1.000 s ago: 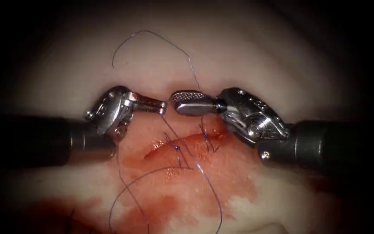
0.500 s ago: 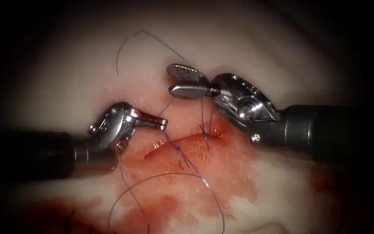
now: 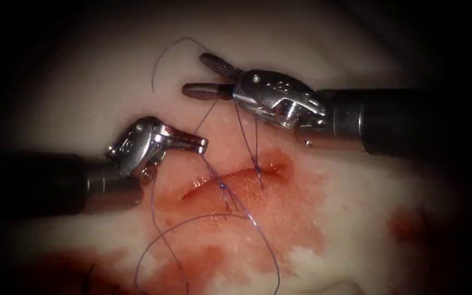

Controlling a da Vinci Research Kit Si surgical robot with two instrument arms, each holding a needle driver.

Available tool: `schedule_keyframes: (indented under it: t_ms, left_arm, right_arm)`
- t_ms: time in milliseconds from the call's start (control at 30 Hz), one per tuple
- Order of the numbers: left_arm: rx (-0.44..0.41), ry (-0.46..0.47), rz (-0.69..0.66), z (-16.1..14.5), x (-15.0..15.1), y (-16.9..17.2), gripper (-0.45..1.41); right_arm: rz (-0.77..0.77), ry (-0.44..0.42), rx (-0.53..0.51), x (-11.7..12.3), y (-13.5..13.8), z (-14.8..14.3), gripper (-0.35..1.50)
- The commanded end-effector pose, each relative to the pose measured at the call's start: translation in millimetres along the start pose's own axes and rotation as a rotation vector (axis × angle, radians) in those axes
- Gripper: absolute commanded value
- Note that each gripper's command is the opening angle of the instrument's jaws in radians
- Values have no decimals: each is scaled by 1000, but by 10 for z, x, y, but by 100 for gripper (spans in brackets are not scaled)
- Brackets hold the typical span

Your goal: Wound Closure

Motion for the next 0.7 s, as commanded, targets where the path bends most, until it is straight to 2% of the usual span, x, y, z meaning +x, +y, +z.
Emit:
schedule_keyframes:
  t_ms: [33,433,700]
  left_arm:
    - [4,-1,-2,2,-7,-2,-45]
    - [25,-19,-15,2,-3,-7,-45]
    - [29,-20,-20,3,-3,-5,-45]
  right_arm:
    - [-16,-3,-5,1,3,10,56]
    - [-34,-103,-133,-11,14,28,56]
    - [-6,-141,-52,-22,1,65,56]
